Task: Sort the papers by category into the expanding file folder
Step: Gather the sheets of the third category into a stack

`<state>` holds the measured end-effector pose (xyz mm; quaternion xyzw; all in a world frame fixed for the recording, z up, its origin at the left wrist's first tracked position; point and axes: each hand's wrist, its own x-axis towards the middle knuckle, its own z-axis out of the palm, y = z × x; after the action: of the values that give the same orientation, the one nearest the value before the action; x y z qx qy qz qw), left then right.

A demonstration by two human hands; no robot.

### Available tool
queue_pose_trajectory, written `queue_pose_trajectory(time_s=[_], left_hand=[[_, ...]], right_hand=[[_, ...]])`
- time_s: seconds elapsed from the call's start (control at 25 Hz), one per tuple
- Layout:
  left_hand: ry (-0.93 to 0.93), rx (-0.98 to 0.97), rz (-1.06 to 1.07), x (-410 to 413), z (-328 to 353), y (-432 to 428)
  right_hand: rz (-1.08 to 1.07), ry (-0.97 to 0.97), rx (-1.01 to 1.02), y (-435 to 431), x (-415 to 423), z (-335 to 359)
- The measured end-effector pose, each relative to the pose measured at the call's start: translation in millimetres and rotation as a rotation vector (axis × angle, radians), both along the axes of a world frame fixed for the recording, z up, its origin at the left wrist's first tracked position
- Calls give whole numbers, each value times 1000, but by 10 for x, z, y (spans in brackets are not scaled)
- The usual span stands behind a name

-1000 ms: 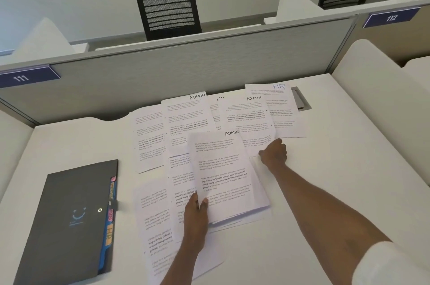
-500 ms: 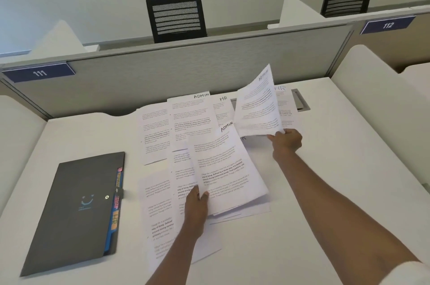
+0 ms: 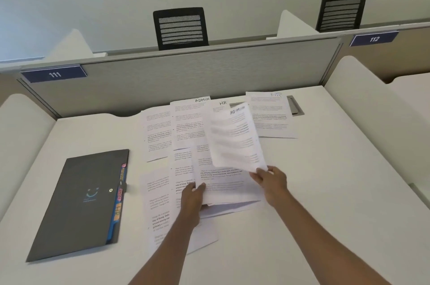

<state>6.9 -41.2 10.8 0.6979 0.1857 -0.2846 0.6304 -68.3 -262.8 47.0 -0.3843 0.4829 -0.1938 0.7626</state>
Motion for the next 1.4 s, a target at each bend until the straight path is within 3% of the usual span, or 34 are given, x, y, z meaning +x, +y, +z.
queue_pose_trajectory(time_s=[0.24, 0.52, 0.8, 1.0, 1.2, 1.4], left_hand=[[75, -135, 18, -153, 184, -1], [97, -94, -19, -230, 178, 22], [153, -281, 71, -261, 133, 90], [118, -196, -87, -261, 143, 156], [87, -267, -70, -296, 92, 228], [14, -73, -65, -324, 17, 280]], right_hand=[[101, 240, -96, 410, -426, -493], [208, 389, -325, 451, -483, -476], [207, 391, -323, 477, -477, -455], [215, 405, -337, 486, -474, -384], [220, 397, -329, 493, -484, -414], [227, 388, -357, 523, -497, -397]])
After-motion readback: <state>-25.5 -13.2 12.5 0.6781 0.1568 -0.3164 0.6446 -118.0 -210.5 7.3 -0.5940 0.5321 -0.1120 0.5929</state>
